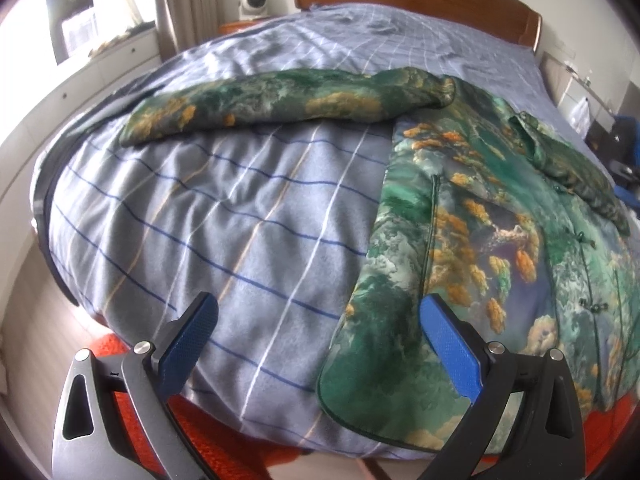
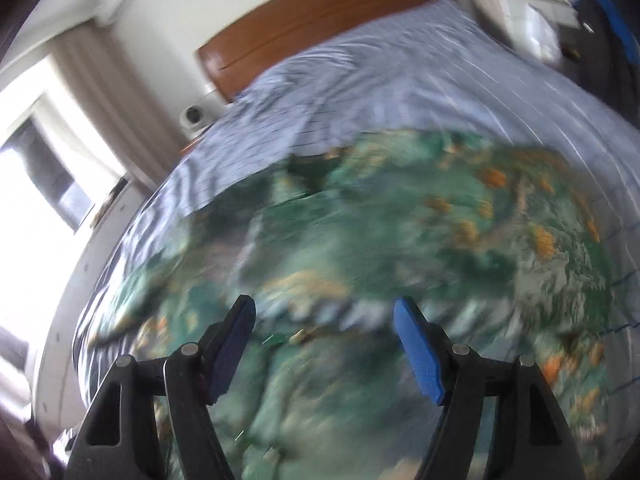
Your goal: Fold large clothes
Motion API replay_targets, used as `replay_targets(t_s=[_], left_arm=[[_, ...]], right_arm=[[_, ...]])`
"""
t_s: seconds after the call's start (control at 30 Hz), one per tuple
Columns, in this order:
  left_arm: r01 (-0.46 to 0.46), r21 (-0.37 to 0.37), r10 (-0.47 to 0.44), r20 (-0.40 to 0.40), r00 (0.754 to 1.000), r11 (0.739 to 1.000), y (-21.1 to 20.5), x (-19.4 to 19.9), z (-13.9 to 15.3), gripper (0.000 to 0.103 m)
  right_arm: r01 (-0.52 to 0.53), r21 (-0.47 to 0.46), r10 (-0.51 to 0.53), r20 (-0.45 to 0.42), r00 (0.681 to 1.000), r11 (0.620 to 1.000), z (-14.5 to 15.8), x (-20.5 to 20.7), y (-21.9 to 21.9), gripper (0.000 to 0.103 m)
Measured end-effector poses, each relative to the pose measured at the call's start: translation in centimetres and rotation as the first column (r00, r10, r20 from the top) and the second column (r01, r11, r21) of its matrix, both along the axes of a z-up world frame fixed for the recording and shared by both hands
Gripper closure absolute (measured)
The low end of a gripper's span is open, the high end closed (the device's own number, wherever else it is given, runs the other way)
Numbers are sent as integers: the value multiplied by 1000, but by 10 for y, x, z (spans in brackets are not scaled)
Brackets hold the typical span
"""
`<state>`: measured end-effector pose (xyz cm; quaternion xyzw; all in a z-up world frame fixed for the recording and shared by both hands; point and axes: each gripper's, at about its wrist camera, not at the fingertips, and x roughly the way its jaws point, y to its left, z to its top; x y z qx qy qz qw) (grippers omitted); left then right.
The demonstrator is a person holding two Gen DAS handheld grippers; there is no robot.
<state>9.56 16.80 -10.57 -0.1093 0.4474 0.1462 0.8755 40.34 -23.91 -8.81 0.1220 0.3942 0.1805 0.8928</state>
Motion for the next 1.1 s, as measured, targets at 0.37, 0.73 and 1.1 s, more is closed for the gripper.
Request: replay_targets(t_s=[0.37, 0.73, 1.1], left_arm=[[111, -86, -107, 51, 993, 990, 29, 63, 29, 2], [-275, -513, 337, 29, 941, 813, 212, 109, -27, 2], [-478, -558, 590, 25, 807, 678, 273, 104, -39, 87]], right_arm=[[-184, -127, 193, 64, 979, 975, -3, -124, 43, 31], [-202, -124, 211, 63, 975, 971, -6, -190, 48, 31], [-226, -118, 231, 28, 973, 967, -15, -206, 58, 31]])
